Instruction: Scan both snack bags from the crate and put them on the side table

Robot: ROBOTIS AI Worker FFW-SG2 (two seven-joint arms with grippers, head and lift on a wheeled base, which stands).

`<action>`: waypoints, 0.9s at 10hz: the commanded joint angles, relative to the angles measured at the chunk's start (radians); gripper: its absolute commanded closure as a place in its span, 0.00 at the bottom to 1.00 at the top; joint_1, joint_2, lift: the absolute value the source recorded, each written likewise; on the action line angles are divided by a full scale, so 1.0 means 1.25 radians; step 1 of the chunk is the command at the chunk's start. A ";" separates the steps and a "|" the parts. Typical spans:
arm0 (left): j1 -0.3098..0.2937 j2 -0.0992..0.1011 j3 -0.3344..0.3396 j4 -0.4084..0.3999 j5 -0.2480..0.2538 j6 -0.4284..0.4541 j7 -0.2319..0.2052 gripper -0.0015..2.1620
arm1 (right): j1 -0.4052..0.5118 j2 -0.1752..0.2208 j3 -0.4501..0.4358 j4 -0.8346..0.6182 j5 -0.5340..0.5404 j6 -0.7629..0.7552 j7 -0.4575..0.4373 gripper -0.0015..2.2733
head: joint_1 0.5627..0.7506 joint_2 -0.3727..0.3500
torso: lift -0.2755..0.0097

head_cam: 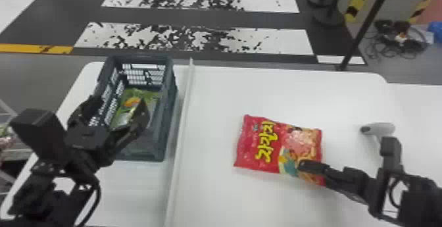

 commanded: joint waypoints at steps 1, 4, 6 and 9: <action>-0.004 0.005 0.000 0.011 0.006 -0.002 -0.002 0.04 | -0.014 0.000 -0.003 0.029 -0.003 0.014 0.000 0.52 | 0.70 0.53 | 0.66; -0.007 0.009 0.000 0.019 0.012 -0.010 -0.002 0.04 | -0.012 0.004 -0.034 0.047 -0.057 -0.013 0.028 0.99 | 0.70 0.53 | 0.66; -0.008 0.009 0.000 0.020 0.013 -0.010 -0.005 0.04 | 0.016 0.008 -0.055 0.009 -0.103 -0.082 0.049 1.00 | 0.70 0.53 | 0.66; -0.009 0.005 0.000 0.019 0.013 -0.010 -0.007 0.04 | 0.119 0.017 0.002 -0.250 0.066 -0.354 0.006 0.99 | 0.70 0.47 | 0.66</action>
